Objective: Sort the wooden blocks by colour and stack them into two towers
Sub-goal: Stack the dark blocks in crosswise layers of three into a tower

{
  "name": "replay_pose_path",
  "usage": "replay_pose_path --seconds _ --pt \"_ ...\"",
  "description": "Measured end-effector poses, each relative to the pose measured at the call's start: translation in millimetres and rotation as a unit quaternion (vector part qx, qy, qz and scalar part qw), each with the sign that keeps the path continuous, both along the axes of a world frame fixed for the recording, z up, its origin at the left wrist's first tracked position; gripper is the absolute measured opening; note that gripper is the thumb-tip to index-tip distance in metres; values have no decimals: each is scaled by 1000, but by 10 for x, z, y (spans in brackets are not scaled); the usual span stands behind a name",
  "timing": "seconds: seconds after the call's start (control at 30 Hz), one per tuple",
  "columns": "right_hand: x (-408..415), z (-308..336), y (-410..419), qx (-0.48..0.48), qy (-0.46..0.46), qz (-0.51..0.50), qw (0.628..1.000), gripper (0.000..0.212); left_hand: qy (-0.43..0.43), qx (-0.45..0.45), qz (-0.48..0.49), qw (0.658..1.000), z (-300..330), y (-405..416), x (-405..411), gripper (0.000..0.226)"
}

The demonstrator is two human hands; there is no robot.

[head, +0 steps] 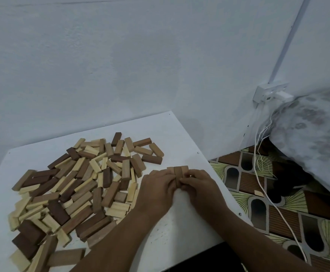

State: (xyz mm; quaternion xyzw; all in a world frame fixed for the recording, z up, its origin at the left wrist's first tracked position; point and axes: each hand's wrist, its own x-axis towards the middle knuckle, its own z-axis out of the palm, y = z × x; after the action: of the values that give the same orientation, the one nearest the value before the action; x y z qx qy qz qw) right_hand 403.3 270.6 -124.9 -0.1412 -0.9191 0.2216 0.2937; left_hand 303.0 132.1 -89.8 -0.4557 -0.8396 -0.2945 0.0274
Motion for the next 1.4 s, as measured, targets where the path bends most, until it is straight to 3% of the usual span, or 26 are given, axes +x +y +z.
replay_pose_path --seconds 0.13,0.63,0.77,0.87,1.0,1.1,1.2,1.23,1.33,1.4 --pt "12 -14 3 -11 7 -9 1000 19 -56 3 -12 998 -40 18 8 24" --pt "48 63 -9 -10 19 -13 1000 15 -41 16 -16 999 -99 23 -66 29" --pt "65 92 39 -54 72 -22 996 11 -89 129 31 987 7 -68 -213 32" --pt "-7 162 46 -50 95 -7 994 11 -107 105 51 987 117 -17 -400 33" --pt "-200 319 85 -58 101 -12 993 8 -213 95 120 965 326 115 -521 36" --pt "-367 400 143 -66 104 -18 992 7 -135 71 96 984 335 100 -663 38" --pt "-545 434 182 -69 100 -21 992 5 12 -127 52 991 215 71 -815 33" --pt "-606 430 190 -67 98 -17 993 6 30 -151 58 986 191 66 -836 28" --pt "-773 389 206 -66 74 -9 995 5 50 -95 57 993 163 88 -871 6" --pt "-874 369 205 -69 49 -7 996 6 79 -99 35 991 165 89 -866 8"
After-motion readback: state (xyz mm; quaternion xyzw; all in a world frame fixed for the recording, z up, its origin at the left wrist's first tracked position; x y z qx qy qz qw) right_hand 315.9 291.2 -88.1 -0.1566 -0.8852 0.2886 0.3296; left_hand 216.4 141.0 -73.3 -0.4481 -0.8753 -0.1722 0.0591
